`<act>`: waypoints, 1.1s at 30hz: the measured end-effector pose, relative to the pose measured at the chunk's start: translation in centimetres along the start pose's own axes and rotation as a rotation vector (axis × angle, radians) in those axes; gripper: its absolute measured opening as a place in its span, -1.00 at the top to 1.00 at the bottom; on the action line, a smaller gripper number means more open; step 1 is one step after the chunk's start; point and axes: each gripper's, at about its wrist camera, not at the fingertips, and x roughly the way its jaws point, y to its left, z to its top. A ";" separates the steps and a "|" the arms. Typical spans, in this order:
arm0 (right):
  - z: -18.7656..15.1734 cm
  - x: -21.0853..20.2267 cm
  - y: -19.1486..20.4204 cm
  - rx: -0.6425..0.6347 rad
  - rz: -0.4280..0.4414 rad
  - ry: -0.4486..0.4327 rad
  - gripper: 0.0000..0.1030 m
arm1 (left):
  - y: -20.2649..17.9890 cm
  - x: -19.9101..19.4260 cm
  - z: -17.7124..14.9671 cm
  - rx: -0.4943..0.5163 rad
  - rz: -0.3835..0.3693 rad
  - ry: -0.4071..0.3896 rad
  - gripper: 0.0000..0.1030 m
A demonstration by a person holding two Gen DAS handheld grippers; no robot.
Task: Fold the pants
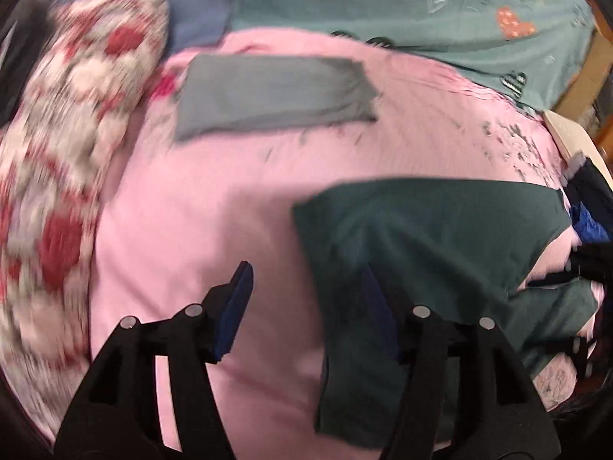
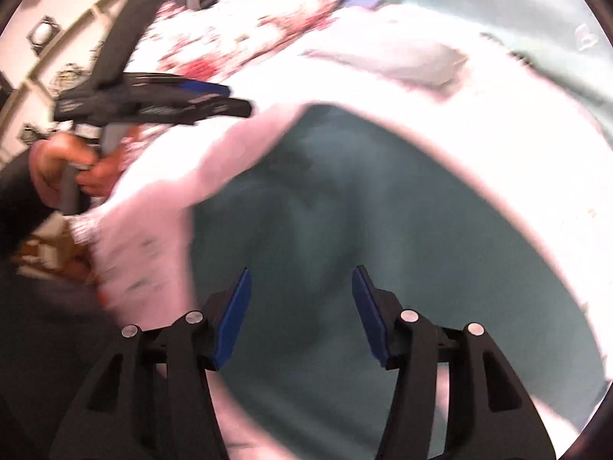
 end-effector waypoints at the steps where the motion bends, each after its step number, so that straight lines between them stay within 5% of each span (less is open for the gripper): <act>1: 0.6 -0.2 -1.5 -0.003 -0.030 -0.010 -0.07 | -0.7 1.1 2.0 0.053 -0.016 -0.009 -0.18; 7: 4.5 2.2 -10.8 0.000 -0.082 0.054 -0.07 | -1.3 7.6 7.6 0.254 -0.124 0.091 -0.21; 18: 4.5 7.4 -16.9 -0.124 0.005 0.261 -0.03 | -2.3 14.2 8.2 0.450 -0.262 0.277 -0.17; 21: 4.3 7.5 -17.0 -0.172 -0.006 0.261 0.26 | -2.2 15.1 8.2 0.450 -0.305 0.311 0.15; 23: 4.2 7.4 -16.9 -0.213 -0.038 0.271 0.89 | -2.5 15.5 7.9 0.466 -0.329 0.338 0.55; 24: 4.0 7.3 -16.6 -0.230 -0.038 0.282 0.97 | -2.7 15.4 7.8 0.484 -0.324 0.332 0.59; 26: 3.5 7.0 -15.8 -0.252 -0.057 0.275 0.99 | -3.2 15.2 7.5 0.511 -0.331 0.340 0.90; 33: 2.4 0.2 -11.9 -0.244 -0.090 0.171 0.99 | -3.5 10.1 7.8 0.516 -0.286 0.229 0.93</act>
